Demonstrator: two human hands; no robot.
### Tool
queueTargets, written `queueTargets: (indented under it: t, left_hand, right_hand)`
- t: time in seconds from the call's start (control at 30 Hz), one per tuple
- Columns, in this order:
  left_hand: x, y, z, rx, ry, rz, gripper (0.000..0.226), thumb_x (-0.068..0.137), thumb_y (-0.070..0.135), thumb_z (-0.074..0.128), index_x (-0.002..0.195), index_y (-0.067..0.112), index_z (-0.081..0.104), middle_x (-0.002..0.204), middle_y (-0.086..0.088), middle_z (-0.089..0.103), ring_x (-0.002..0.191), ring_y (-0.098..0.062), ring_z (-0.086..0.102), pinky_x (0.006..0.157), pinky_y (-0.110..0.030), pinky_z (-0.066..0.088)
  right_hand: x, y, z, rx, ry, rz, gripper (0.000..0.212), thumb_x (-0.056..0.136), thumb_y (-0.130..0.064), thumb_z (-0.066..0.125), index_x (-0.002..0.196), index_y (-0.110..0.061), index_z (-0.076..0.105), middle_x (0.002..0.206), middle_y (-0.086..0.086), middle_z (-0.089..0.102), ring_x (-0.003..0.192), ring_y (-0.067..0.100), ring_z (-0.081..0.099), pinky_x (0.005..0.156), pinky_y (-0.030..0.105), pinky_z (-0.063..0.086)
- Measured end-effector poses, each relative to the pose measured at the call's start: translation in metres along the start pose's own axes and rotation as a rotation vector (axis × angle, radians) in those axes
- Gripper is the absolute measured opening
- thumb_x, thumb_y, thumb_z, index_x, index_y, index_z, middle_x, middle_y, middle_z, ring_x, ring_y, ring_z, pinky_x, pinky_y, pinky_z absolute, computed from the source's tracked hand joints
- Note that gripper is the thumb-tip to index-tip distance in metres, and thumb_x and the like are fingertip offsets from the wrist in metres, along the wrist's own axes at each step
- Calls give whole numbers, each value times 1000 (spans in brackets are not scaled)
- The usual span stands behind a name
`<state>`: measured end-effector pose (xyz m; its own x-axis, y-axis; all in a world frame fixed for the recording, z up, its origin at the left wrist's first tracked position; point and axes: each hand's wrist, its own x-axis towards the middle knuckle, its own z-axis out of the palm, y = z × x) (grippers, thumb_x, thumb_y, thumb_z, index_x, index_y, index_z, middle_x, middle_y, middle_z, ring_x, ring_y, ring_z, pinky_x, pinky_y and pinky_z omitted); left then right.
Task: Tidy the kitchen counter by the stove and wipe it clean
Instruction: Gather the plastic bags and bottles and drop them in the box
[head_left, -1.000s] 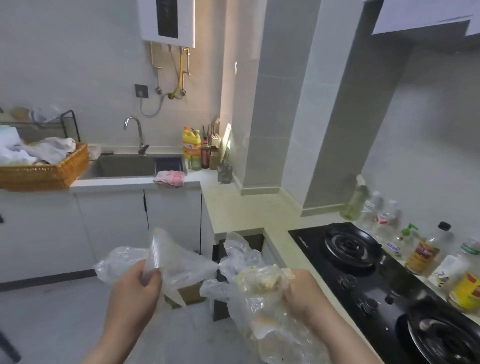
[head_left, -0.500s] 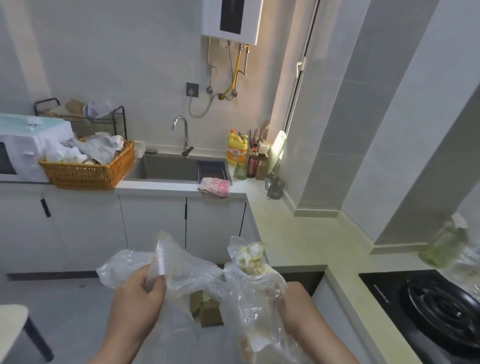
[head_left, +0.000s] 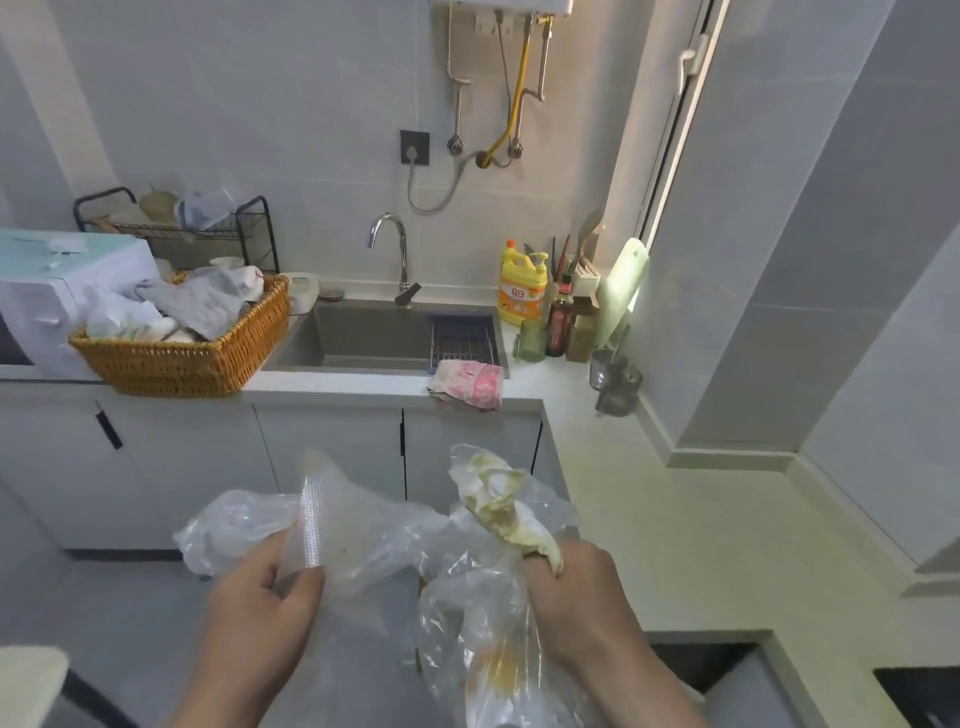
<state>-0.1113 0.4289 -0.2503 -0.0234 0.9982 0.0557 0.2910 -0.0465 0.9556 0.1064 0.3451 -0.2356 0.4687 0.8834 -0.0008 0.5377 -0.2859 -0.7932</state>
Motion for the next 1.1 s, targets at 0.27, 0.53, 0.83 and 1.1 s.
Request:
queueTargets:
  t: [0.27, 0.53, 0.83, 1.1]
  left_hand:
    - [82, 4, 40, 51, 66, -60, 27, 86, 4, 64, 97, 28, 63, 79, 20, 59, 74, -3, 52, 64, -28, 37]
    - [192, -17, 59, 47, -43, -113, 26, 84, 1, 66, 86, 27, 66, 76, 12, 60, 72, -20, 52, 65, -24, 40]
    - [310, -77, 100, 114, -252, -217, 28, 85, 4, 67, 113, 11, 67, 76, 16, 55, 71, -17, 48, 76, -33, 34]
    - [352, -199, 186, 171, -341, -296, 17, 87, 9, 64, 88, 26, 64, 73, 3, 65, 70, -12, 57, 60, -27, 42]
  right_hand:
    - [93, 4, 14, 38, -73, 108, 48, 86, -34, 51, 40, -23, 40, 39, -7, 32, 40, 9, 25, 44, 23, 20]
    - [170, -13, 50, -85, -43, 186, 42, 83, -33, 59, 42, -26, 49, 37, -9, 41, 36, 8, 35, 39, 17, 23]
    - [254, 17, 124, -70, 59, 474, 43, 80, -34, 61, 47, -16, 40, 35, -8, 37, 36, 8, 31, 39, 17, 22]
    - [302, 127, 204, -134, 70, 615, 46, 83, -36, 61, 39, -27, 47, 45, -4, 34, 44, 10, 33, 45, 24, 25]
